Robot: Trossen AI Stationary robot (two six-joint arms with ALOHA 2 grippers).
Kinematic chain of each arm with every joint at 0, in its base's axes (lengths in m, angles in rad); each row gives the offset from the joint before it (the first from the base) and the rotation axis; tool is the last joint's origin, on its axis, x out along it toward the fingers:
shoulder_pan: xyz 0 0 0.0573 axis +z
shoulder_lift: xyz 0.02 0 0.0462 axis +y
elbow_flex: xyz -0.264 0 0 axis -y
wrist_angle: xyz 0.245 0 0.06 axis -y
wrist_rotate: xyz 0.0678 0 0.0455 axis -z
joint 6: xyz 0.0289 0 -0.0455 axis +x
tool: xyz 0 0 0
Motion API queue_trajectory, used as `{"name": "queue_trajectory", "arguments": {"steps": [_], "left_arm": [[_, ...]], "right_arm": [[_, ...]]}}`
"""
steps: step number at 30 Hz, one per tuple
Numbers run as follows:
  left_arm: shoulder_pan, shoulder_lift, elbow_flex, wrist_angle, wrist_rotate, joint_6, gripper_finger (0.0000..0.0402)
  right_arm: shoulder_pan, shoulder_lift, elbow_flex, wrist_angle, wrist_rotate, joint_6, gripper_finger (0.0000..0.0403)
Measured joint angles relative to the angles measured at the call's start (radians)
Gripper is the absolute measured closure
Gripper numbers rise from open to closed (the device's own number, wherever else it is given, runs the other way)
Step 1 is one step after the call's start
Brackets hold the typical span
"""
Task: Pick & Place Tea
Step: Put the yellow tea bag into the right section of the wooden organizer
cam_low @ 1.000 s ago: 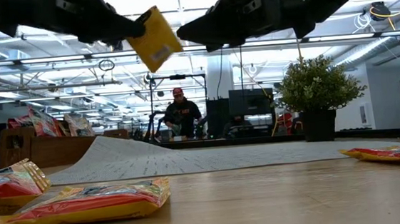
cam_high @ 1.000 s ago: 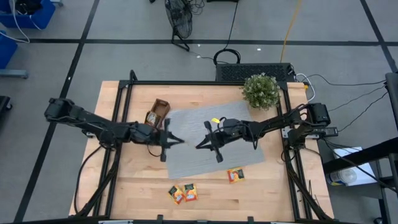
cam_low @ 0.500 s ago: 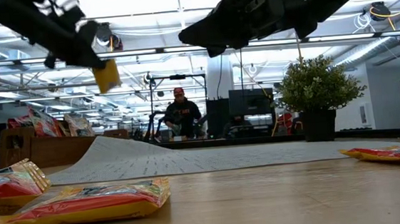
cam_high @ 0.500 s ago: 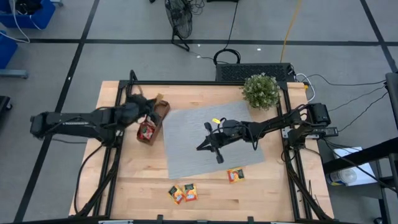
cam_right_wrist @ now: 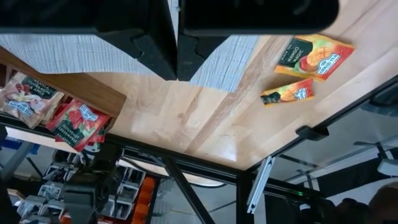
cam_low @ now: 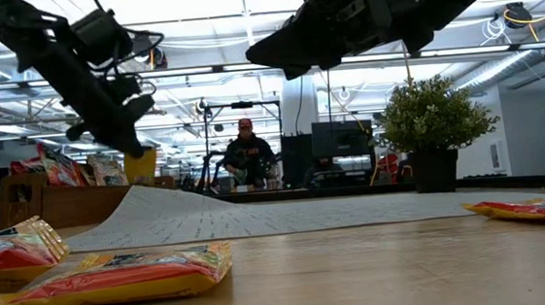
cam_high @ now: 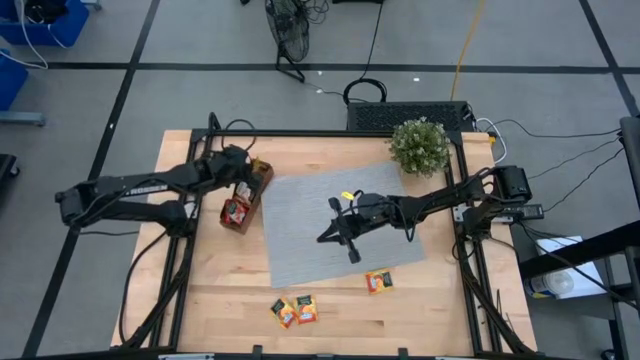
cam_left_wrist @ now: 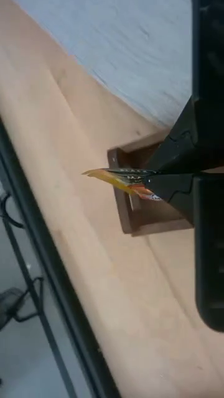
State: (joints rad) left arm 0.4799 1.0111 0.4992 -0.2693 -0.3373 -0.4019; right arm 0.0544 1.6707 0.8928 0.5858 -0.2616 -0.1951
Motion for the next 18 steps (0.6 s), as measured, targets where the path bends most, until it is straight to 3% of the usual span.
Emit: {"name": "queue_trajectory", "arguments": {"steps": [11, 18], "left_arm": [[0.004, 0.122, 0.000, 0.003, -0.053, 0.018, 0.0400], [0.004, 0.126, 0.000, -0.027, -0.057, 0.034, 0.0373]], "right_arm": [[0.000, 0.000, -0.023, 0.015, -0.002, -0.002, 0.0403], [0.000, 0.000, -0.023, 0.016, -0.002, -0.001, 0.0403]]}}
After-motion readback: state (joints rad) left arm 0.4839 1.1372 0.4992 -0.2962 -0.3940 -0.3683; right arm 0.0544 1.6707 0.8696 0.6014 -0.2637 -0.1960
